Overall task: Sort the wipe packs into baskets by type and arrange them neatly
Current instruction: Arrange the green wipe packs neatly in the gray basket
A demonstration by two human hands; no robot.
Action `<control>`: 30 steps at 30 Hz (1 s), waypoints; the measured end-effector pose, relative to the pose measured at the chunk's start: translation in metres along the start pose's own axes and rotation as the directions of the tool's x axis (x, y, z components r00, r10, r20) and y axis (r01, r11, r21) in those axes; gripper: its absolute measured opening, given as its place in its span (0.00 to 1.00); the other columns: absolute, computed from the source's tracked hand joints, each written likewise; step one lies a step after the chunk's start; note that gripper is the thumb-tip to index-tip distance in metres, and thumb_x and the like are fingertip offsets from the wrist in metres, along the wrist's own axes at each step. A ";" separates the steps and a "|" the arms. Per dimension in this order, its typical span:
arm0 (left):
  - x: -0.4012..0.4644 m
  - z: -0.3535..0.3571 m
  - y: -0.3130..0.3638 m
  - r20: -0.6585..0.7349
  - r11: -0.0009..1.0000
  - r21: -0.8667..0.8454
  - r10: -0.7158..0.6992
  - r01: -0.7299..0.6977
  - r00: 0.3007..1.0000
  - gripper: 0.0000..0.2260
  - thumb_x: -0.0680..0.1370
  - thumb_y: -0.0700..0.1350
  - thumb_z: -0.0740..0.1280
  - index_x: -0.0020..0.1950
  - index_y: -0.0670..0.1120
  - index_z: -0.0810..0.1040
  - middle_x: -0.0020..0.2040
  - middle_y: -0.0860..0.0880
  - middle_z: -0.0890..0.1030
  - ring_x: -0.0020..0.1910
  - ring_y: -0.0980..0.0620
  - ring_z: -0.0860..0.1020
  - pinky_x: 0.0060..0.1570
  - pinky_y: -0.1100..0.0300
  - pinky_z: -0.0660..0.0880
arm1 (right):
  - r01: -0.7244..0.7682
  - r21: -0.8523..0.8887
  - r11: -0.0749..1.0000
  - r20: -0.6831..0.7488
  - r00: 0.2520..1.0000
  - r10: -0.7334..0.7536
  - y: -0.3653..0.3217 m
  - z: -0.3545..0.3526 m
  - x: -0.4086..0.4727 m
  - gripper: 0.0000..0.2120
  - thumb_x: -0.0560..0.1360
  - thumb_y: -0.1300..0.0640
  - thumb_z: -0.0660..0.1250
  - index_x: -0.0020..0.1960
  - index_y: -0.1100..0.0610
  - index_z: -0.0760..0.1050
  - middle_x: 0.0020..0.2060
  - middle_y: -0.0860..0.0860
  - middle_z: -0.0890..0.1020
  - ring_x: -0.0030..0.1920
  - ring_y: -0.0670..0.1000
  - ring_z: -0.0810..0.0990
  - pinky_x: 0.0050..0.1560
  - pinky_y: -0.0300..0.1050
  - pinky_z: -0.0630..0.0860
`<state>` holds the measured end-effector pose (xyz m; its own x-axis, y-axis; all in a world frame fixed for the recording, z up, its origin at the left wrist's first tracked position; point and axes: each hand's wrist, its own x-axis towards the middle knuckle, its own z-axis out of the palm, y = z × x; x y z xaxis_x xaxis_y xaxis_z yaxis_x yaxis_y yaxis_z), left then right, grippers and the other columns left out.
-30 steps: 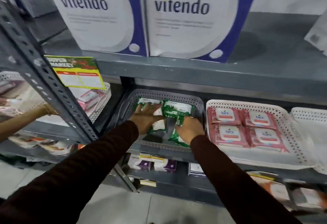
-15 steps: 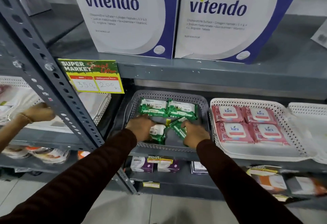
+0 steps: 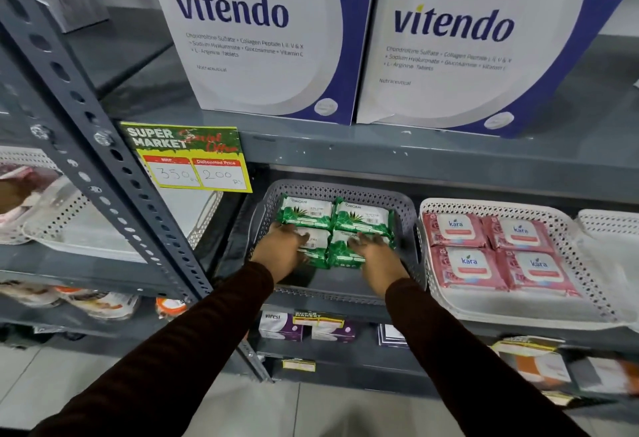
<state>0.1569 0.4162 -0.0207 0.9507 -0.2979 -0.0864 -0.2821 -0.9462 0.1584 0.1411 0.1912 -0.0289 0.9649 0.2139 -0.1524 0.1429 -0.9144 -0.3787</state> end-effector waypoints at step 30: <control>0.053 0.021 0.007 0.081 0.990 0.110 -0.099 0.090 0.992 0.26 0.83 0.55 0.43 0.79 0.48 0.44 0.80 0.48 0.44 0.78 0.44 0.42 0.75 0.43 0.41 | 0.043 -0.204 0.978 0.033 0.999 -0.037 0.008 0.004 0.052 0.31 0.80 0.37 0.42 0.80 0.49 0.47 0.80 0.53 0.47 0.79 0.57 0.43 0.76 0.63 0.39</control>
<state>0.2030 0.3910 -0.0450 0.9604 -0.2122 -0.1806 -0.2082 -0.9772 0.0411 0.1911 0.1967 -0.0433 0.9511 0.2586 -0.1687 0.2260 -0.9554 -0.1902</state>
